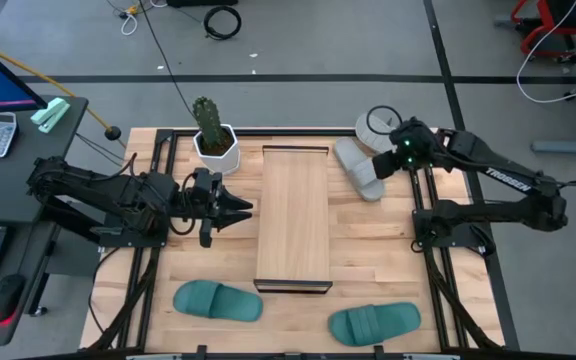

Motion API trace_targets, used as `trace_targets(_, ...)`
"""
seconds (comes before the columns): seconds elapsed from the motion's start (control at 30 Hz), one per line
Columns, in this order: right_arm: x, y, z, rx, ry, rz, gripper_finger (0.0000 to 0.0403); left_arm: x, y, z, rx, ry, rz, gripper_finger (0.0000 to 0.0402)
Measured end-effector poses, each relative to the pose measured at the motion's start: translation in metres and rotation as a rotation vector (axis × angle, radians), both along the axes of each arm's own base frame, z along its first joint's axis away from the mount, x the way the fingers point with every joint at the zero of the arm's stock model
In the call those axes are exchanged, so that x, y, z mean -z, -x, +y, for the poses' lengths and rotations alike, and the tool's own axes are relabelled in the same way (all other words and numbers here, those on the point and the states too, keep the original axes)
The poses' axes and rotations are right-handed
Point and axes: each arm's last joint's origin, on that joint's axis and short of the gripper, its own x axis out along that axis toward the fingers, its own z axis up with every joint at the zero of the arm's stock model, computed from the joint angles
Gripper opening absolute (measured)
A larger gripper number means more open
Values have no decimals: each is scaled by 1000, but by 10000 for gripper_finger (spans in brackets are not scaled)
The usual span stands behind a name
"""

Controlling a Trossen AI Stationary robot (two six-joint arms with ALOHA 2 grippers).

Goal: Pick and place slides into the shelf
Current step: Put the left green slide on the shelf

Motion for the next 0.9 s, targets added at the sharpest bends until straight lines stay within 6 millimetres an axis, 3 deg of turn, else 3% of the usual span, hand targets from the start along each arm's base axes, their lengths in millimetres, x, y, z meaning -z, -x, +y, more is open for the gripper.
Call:
trace_targets(0.2, 15, 10, 6, 79, -51, -25, 137, 2, 0, 0, 0, -3, 18, 129)
trace_targets(0.47, 16, 14, 9, 74, -62, -47, 138, 13, 3, -7, 72, 37, 135, 146)
trace_targets(0.9, 16, 14, 9, 68, -67, -47, 138, 45, 24, -32, 156, 372, 554, 133)
